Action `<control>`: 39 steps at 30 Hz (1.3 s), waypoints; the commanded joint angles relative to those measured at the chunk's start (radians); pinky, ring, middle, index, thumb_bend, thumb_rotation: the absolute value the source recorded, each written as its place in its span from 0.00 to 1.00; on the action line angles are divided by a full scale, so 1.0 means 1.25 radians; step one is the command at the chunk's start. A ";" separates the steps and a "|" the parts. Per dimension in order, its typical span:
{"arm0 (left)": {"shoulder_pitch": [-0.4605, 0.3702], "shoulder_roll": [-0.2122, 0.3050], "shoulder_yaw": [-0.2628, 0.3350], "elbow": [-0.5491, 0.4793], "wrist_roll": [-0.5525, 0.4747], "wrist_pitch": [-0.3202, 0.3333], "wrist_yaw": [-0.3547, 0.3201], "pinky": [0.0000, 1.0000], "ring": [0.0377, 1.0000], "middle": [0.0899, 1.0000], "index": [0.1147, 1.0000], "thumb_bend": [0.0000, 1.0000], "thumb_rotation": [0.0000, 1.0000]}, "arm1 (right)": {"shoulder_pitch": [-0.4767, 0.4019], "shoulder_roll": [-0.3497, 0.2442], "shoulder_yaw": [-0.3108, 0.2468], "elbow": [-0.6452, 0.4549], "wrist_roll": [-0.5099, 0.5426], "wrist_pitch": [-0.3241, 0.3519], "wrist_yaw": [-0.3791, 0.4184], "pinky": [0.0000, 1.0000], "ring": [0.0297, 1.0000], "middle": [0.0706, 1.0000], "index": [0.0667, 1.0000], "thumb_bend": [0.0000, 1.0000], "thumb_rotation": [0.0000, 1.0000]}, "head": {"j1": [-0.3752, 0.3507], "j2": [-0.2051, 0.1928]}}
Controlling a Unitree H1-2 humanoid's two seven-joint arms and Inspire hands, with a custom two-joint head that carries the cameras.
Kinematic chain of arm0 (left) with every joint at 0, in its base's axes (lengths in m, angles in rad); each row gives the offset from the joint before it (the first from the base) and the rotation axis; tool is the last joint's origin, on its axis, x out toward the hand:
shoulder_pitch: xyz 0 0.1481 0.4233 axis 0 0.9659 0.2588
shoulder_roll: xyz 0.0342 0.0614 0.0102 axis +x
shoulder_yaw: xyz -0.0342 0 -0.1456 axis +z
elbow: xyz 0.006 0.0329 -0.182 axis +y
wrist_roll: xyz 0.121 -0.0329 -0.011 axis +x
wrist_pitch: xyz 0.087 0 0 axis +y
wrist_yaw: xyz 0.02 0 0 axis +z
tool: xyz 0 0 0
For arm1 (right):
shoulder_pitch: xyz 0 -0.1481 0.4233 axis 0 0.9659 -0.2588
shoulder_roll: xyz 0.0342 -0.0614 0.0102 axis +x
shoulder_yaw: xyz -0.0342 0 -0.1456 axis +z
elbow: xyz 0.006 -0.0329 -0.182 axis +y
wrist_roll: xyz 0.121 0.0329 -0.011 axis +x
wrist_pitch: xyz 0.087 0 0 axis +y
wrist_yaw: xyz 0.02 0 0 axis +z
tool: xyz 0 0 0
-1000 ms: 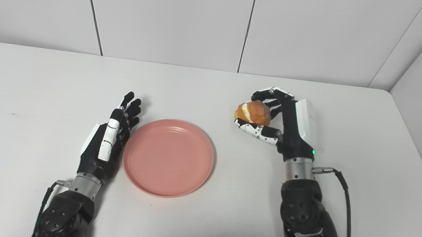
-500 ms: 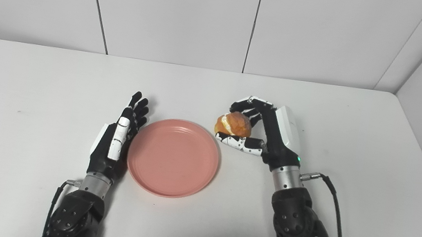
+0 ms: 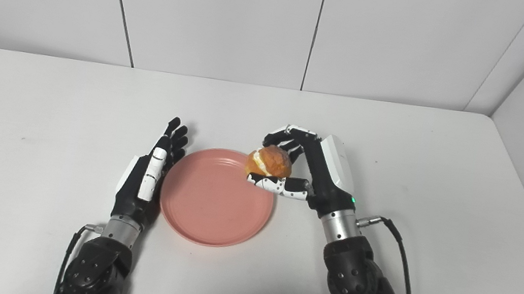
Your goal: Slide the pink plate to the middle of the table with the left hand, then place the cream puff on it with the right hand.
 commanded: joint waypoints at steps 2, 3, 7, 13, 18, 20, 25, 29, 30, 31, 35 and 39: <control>0.049 -0.015 -0.008 0.021 0.003 0.006 0.006 1.00 0.99 0.98 1.00 0.62 1.00 | -0.019 0.009 0.008 -0.032 0.000 -0.037 0.008 0.36 0.46 0.50 0.44 0.49 0.00 | -0.002 0.002; 0.048 -0.015 -0.009 0.022 0.006 0.007 0.007 1.00 0.99 0.98 1.00 0.62 1.00 | -0.020 0.010 0.010 -0.030 -0.001 -0.038 0.010 0.36 0.46 0.49 0.44 0.49 0.00 | -0.004 0.002; 0.048 -0.017 -0.012 0.024 0.011 0.005 0.017 1.00 0.98 0.98 0.99 0.62 1.00 | -0.024 0.014 0.015 -0.018 0.002 -0.048 0.013 0.37 0.46 0.49 0.44 0.50 0.00 | -0.002 0.003; 0.048 -0.019 -0.024 0.014 0.022 0.015 0.019 0.99 0.98 0.98 0.99 0.62 1.00 | -0.027 0.013 0.026 -0.007 -0.014 -0.059 0.021 0.35 0.45 0.51 0.44 0.49 0.00 | 0.011 0.002; 0.045 -0.020 -0.030 0.014 0.034 0.022 0.028 0.99 0.98 0.98 0.99 0.64 1.00 | -0.033 0.006 0.038 -0.004 -0.026 -0.061 0.034 0.34 0.44 0.52 0.45 0.49 0.00 | 0.018 0.000; 0.046 -0.018 -0.032 0.011 0.037 0.023 0.029 0.98 0.98 0.97 0.98 0.65 1.00 | -0.032 0.008 0.042 -0.005 -0.026 -0.061 0.041 0.34 0.44 0.52 0.45 0.49 0.00 | 0.025 0.004; 0.048 -0.019 -0.026 0.016 0.022 0.007 0.020 1.00 0.98 0.98 0.98 0.62 1.00 | -0.033 0.012 0.065 0.011 -0.035 -0.082 0.049 0.37 0.47 0.52 0.41 0.49 0.00 | 0.018 0.004; 0.044 -0.015 -0.025 0.029 0.024 -0.009 0.021 0.99 0.98 0.98 0.98 0.61 1.00 | -0.035 0.020 0.080 0.027 -0.050 -0.087 0.046 0.36 0.47 0.52 0.41 0.49 0.00 | 0.013 0.002; 0.045 -0.015 -0.024 0.027 0.023 -0.007 0.020 0.99 0.98 0.98 0.98 0.61 1.00 | -0.035 0.021 0.085 0.030 -0.053 -0.086 0.049 0.36 0.47 0.52 0.41 0.49 0.00 | 0.013 0.001; 0.045 -0.014 -0.024 0.025 0.024 -0.006 0.020 0.99 0.97 0.97 0.98 0.61 1.00 | -0.034 0.021 0.089 0.036 -0.055 -0.089 0.051 0.36 0.47 0.52 0.41 0.49 0.00 | 0.011 0.002; 0.045 -0.010 -0.025 0.021 0.022 -0.001 0.014 0.98 0.97 0.97 0.98 0.61 1.00 | -0.033 0.022 0.101 0.061 -0.065 -0.109 0.044 0.36 0.47 0.52 0.42 0.49 0.00 | 0.004 0.004; 0.043 -0.008 -0.023 0.025 0.015 -0.005 0.009 0.98 0.98 0.98 0.98 0.61 1.00 | -0.037 0.022 0.108 0.086 -0.079 -0.127 0.037 0.36 0.47 0.52 0.42 0.49 0.00 | 0.002 0.001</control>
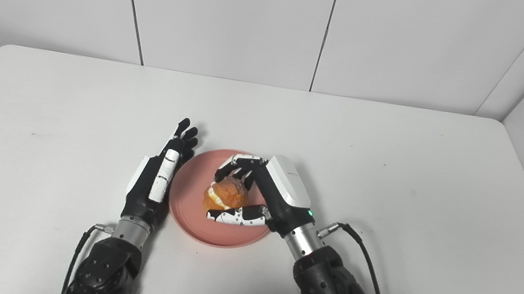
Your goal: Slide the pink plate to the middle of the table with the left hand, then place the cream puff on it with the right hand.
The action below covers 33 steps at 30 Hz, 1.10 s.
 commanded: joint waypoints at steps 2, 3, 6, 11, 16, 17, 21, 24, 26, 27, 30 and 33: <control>0.035 -0.006 -0.003 0.033 -0.021 -0.007 -0.017 0.98 0.98 0.98 0.99 0.61 1.00 | -0.030 -0.001 0.006 0.005 -0.024 -0.064 -0.023 0.36 0.46 0.52 0.43 0.49 0.00 | -0.001 -0.003; 0.035 -0.006 -0.003 0.035 -0.020 -0.010 -0.015 0.98 0.97 0.98 0.99 0.60 1.00 | -0.033 -0.003 0.010 0.014 -0.038 -0.074 -0.032 0.35 0.46 0.52 0.43 0.49 0.00 | -0.001 -0.004; 0.035 -0.004 -0.006 0.032 -0.016 -0.001 -0.012 0.98 0.97 0.98 0.98 0.61 1.00 | -0.036 -0.008 0.017 0.032 -0.079 -0.096 -0.056 0.33 0.45 0.53 0.44 0.49 0.00 | -0.001 -0.004; 0.037 -0.004 -0.003 0.026 -0.018 0.004 -0.009 0.98 0.97 0.98 0.99 0.61 1.00 | -0.041 -0.015 0.015 0.049 -0.102 -0.111 -0.070 0.33 0.45 0.53 0.46 0.49 0.00 | -0.002 -0.001; 0.036 -0.002 0.000 0.026 -0.017 0.001 -0.009 0.98 0.97 0.97 0.99 0.61 1.00 | -0.044 -0.022 0.014 0.051 -0.128 -0.120 -0.084 0.35 0.46 0.52 0.46 0.49 0.00 | -0.005 0.001; 0.036 -0.001 -0.001 0.026 -0.016 -0.001 -0.009 0.97 0.97 0.97 0.98 0.60 1.00 | -0.044 -0.023 0.015 0.045 -0.135 -0.117 -0.085 0.39 0.46 0.52 0.46 0.49 0.00 | -0.005 0.001; 0.038 0.002 -0.004 0.016 -0.015 0.013 -0.012 0.98 0.97 0.98 0.98 0.59 1.00 | -0.042 -0.028 0.013 0.019 -0.155 -0.108 -0.083 0.61 0.66 0.71 0.46 0.50 0.10 | -0.005 0.001; 0.037 0.000 -0.002 0.021 -0.016 0.005 -0.008 0.98 0.97 0.97 0.97 0.59 1.00 | -0.042 -0.032 0.011 0.006 -0.170 -0.110 -0.089 0.69 0.76 0.78 0.46 0.50 0.13 | -0.004 0.002; 0.037 -0.002 0.001 0.022 -0.021 0.004 -0.009 0.98 0.97 0.97 0.97 0.58 1.00 | -0.041 -0.033 0.009 -0.002 -0.172 -0.111 -0.089 0.74 0.79 0.81 0.46 0.50 0.14 | -0.004 0.002; 0.037 -0.002 0.001 0.022 -0.023 0.003 -0.011 0.98 0.97 0.97 0.97 0.57 1.00 | -0.040 -0.034 0.008 -0.007 -0.171 -0.109 -0.087 0.75 0.80 0.82 0.46 0.50 0.14 | -0.004 0.002; 0.038 -0.001 0.000 0.018 -0.026 0.007 -0.014 0.98 0.98 0.97 0.98 0.58 1.00 | -0.040 -0.037 0.006 -0.016 -0.173 -0.106 -0.081 0.79 0.83 0.85 0.46 0.50 0.14 | -0.004 0.003; 0.038 -0.001 0.000 0.018 -0.027 0.007 -0.014 0.98 0.98 0.98 0.99 0.58 1.00 | -0.040 -0.040 0.005 -0.021 -0.168 -0.107 -0.075 0.83 0.84 0.86 0.46 0.50 0.15 | -0.003 0.003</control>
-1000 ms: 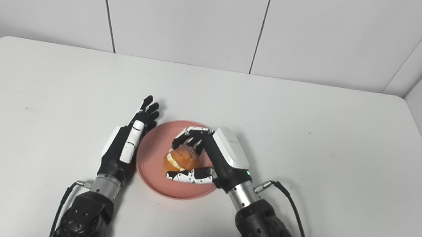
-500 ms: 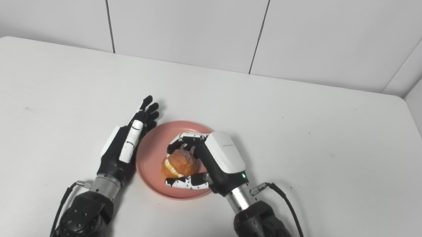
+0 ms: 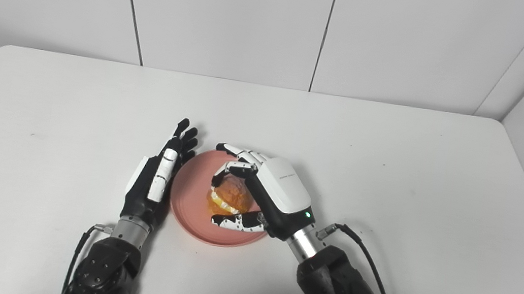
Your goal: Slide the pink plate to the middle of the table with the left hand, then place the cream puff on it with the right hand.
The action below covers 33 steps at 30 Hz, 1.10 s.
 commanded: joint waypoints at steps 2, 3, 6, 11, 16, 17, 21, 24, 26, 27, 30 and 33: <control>0.038 -0.002 -0.001 0.021 -0.011 0.007 -0.011 0.98 0.98 0.98 0.99 0.57 1.00 | -0.025 -0.006 -0.008 -0.028 0.015 -0.016 -0.001 0.86 0.85 0.86 0.46 0.50 0.15 | 0.000 0.001; 0.039 -0.002 -0.001 0.020 -0.011 0.008 -0.011 0.98 0.98 0.98 0.98 0.58 1.00 | -0.025 -0.007 -0.007 -0.028 0.018 -0.015 0.003 0.86 0.85 0.87 0.52 0.51 0.16 | 0.000 0.001; 0.037 -0.004 0.002 0.022 -0.015 0.003 -0.010 0.98 0.97 0.97 0.98 0.59 1.00 | -0.025 -0.010 -0.007 -0.029 0.026 -0.015 0.012 0.89 0.87 0.88 0.72 0.56 0.25 | 0.000 0.001; 0.036 -0.007 0.009 0.026 -0.016 -0.015 -0.005 0.98 0.97 0.96 0.98 0.57 1.00 | -0.020 -0.010 -0.017 -0.033 0.042 -0.027 0.006 0.90 0.87 0.88 0.78 0.58 0.36 | 0.001 -0.003; 0.036 0.001 0.007 0.021 0.000 -0.018 0.001 0.98 0.97 0.97 0.98 0.63 1.00 | -0.006 0.005 -0.045 -0.030 0.116 -0.018 0.014 0.82 0.87 0.90 0.86 0.61 0.49 | 0.005 -0.002; 0.036 0.003 0.007 0.016 0.002 -0.012 0.001 0.98 0.97 0.97 0.98 0.63 1.00 | -0.003 0.010 -0.053 -0.030 0.143 -0.011 0.020 0.82 0.87 0.90 0.87 0.61 0.49 | 0.010 0.005; 0.036 0.005 0.013 0.010 0.004 -0.008 0.008 0.97 0.97 0.96 0.96 0.66 1.00 | 0.027 0.034 -0.085 -0.053 0.207 0.034 0.033 0.82 0.92 0.95 0.95 0.63 0.64 | 0.014 0.006; 0.036 0.007 0.015 0.012 0.009 -0.017 0.012 0.96 0.97 0.97 0.96 0.67 1.00 | 0.053 0.048 -0.108 -0.063 0.195 0.052 0.010 0.77 0.88 0.96 0.97 0.65 0.76 | 0.017 0.004; 0.038 0.007 0.017 0.019 0.019 -0.035 0.022 0.96 0.98 0.97 0.96 0.68 1.00 | 0.074 0.060 -0.129 -0.078 0.203 0.077 0.003 0.70 0.83 0.97 0.99 0.67 0.85 | 0.019 0.004; 0.038 0.008 0.017 0.021 0.020 -0.040 0.024 0.96 0.98 0.97 0.96 0.68 1.00 | 0.082 0.067 -0.140 -0.077 0.246 0.073 0.012 0.69 0.82 0.98 0.99 0.67 0.87 | 0.022 0.002; 0.040 0.009 0.016 0.025 0.020 -0.051 0.025 0.98 0.99 0.99 0.98 0.70 1.00 | 0.095 0.079 -0.161 -0.076 0.342 0.069 0.041 0.91 0.96 1.00 1.00 0.60 0.86 | 0.024 0.000; 0.044 0.011 0.017 0.024 0.020 -0.059 0.024 0.97 0.99 0.99 0.99 0.69 1.00 | 0.105 0.085 -0.168 -0.083 0.366 0.077 0.046 0.97 1.00 1.00 1.00 0.57 0.91 | 0.026 -0.005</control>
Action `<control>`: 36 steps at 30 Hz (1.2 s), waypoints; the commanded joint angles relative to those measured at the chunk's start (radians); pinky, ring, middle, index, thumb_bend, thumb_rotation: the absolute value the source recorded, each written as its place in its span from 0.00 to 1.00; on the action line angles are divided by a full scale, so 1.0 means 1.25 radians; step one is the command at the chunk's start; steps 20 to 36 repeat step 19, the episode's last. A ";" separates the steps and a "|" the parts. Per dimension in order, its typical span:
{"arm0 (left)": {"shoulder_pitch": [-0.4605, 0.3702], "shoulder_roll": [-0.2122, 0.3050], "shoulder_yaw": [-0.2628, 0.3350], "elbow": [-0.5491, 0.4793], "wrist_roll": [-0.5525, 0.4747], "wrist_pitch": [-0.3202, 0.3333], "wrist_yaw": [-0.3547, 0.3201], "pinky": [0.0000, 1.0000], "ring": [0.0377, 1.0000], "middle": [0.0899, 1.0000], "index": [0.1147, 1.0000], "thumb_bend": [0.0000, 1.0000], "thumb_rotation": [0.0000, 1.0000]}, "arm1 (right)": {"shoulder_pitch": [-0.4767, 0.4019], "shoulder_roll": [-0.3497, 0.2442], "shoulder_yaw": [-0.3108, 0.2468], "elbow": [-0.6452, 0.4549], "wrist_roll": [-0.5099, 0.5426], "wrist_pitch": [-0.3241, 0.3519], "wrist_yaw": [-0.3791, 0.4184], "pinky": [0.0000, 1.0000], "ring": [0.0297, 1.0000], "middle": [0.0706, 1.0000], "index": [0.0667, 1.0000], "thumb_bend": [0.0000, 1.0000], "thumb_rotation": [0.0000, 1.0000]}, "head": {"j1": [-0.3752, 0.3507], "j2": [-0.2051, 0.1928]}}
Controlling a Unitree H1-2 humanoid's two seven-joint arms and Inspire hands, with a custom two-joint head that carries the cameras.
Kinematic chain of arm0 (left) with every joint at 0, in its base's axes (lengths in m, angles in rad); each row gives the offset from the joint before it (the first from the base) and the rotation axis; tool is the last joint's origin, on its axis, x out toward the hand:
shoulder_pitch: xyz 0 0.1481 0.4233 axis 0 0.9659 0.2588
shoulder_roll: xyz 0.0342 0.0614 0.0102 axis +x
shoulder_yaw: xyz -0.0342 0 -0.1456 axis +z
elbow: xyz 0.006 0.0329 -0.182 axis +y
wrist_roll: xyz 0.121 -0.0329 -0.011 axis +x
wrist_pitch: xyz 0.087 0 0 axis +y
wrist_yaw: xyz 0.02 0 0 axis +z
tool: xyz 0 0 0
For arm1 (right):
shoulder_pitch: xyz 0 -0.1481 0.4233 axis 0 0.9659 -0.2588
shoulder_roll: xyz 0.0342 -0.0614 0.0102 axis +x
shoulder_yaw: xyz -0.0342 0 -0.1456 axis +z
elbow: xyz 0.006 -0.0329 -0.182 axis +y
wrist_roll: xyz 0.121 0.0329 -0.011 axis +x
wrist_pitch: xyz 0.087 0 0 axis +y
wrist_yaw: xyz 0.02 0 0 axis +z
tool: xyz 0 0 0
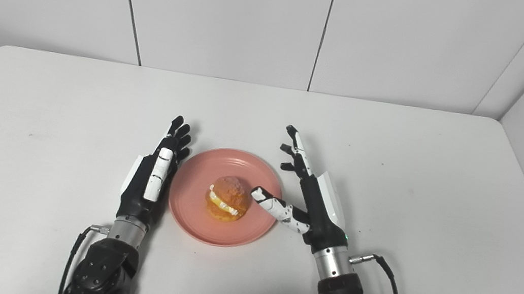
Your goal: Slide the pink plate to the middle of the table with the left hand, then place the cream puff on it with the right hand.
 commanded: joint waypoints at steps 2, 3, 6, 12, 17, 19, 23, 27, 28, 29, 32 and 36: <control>0.042 0.008 0.004 0.026 0.002 -0.038 -0.001 0.99 1.00 1.00 1.00 0.70 1.00 | -0.008 0.017 -0.011 -0.045 0.034 0.013 0.004 0.99 1.00 1.00 1.00 0.57 0.92 | 0.002 0.001; 0.044 0.010 0.004 0.024 0.002 -0.038 -0.003 1.00 1.00 1.00 1.00 0.70 1.00 | -0.003 0.021 -0.012 -0.051 0.037 0.018 0.003 0.99 1.00 1.00 1.00 0.57 0.92 | 0.004 0.003; 0.047 0.011 0.007 0.016 -0.010 -0.036 -0.008 1.00 1.00 1.00 0.99 0.69 1.00 | 0.011 0.029 -0.015 -0.065 0.044 0.030 0.001 0.99 1.00 1.00 1.00 0.58 0.94 | 0.002 0.007; 0.055 0.010 0.014 -0.005 -0.003 -0.022 0.000 1.00 1.00 1.00 0.98 0.69 1.00 | 0.018 0.046 -0.029 -0.060 0.111 0.037 0.016 1.00 1.00 1.00 1.00 0.61 0.95 | 0.001 0.019; 0.058 0.019 0.011 -0.015 0.004 -0.012 -0.005 1.00 1.00 1.00 1.00 0.69 1.00 | 0.023 0.061 -0.032 -0.056 0.127 0.054 0.017 1.00 1.00 1.00 1.00 0.59 0.96 | 0.000 0.021; 0.063 0.017 0.014 -0.024 0.005 -0.013 0.000 1.00 1.00 1.00 0.99 0.67 1.00 | 0.024 0.065 -0.031 -0.050 0.128 0.051 0.015 1.00 1.00 1.00 1.00 0.57 0.96 | 0.002 0.022; 0.063 0.017 0.014 -0.024 0.005 -0.013 0.000 1.00 1.00 1.00 0.99 0.67 1.00 | 0.024 0.065 -0.031 -0.050 0.128 0.051 0.015 1.00 1.00 1.00 1.00 0.57 0.96 | 0.002 0.022; 0.063 0.017 0.014 -0.024 0.005 -0.013 0.000 1.00 1.00 1.00 0.99 0.67 1.00 | 0.024 0.065 -0.031 -0.050 0.128 0.051 0.015 1.00 1.00 1.00 1.00 0.57 0.96 | 0.002 0.022; 0.063 0.017 0.014 -0.024 0.005 -0.013 0.000 1.00 1.00 1.00 0.99 0.67 1.00 | 0.024 0.065 -0.031 -0.050 0.128 0.051 0.015 1.00 1.00 1.00 1.00 0.57 0.96 | 0.002 0.022; 0.063 0.017 0.014 -0.024 0.005 -0.013 0.000 1.00 1.00 1.00 0.99 0.67 1.00 | 0.024 0.065 -0.031 -0.050 0.128 0.051 0.015 1.00 1.00 1.00 1.00 0.57 0.96 | 0.002 0.022; 0.063 0.017 0.014 -0.024 0.005 -0.013 0.000 1.00 1.00 1.00 0.99 0.67 1.00 | 0.024 0.065 -0.031 -0.050 0.128 0.051 0.015 1.00 1.00 1.00 1.00 0.57 0.96 | 0.002 0.022; 0.063 0.017 0.014 -0.024 0.005 -0.013 0.000 1.00 1.00 1.00 0.99 0.67 1.00 | 0.024 0.065 -0.031 -0.050 0.128 0.051 0.015 1.00 1.00 1.00 1.00 0.57 0.96 | 0.002 0.022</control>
